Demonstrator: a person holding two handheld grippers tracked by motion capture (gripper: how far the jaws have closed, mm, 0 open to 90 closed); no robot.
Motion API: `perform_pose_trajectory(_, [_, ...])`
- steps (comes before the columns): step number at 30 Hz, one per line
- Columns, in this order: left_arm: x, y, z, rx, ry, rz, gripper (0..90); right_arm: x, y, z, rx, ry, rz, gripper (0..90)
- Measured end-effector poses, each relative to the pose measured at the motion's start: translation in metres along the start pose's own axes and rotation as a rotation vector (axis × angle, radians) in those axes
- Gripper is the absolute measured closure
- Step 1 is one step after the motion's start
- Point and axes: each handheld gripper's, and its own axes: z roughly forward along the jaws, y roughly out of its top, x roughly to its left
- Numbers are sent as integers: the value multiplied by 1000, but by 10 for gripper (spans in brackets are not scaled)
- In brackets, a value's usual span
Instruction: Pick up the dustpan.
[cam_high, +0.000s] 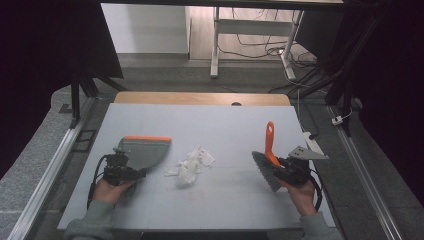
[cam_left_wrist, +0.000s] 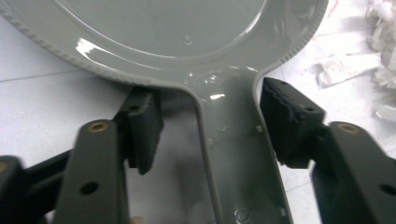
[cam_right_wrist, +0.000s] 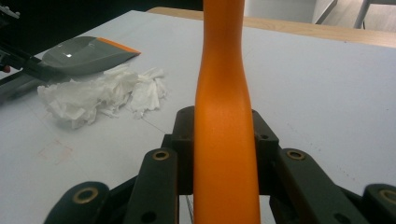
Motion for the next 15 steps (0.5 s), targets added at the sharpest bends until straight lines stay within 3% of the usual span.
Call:
perform_pose_trajectory(5, [4,0,0,-16,-37,-3,477,0,0,0,4,-4,-5,700])
perform_pose_trajectory(9, [8,-1,-2,-42,-55,-26,590,0,0,0,3,-6,-6,700])
perform_pose_trajectory(15, [11,-2,-4,-50,-63,-35,616,1,0,0,0,-10,-10,700])
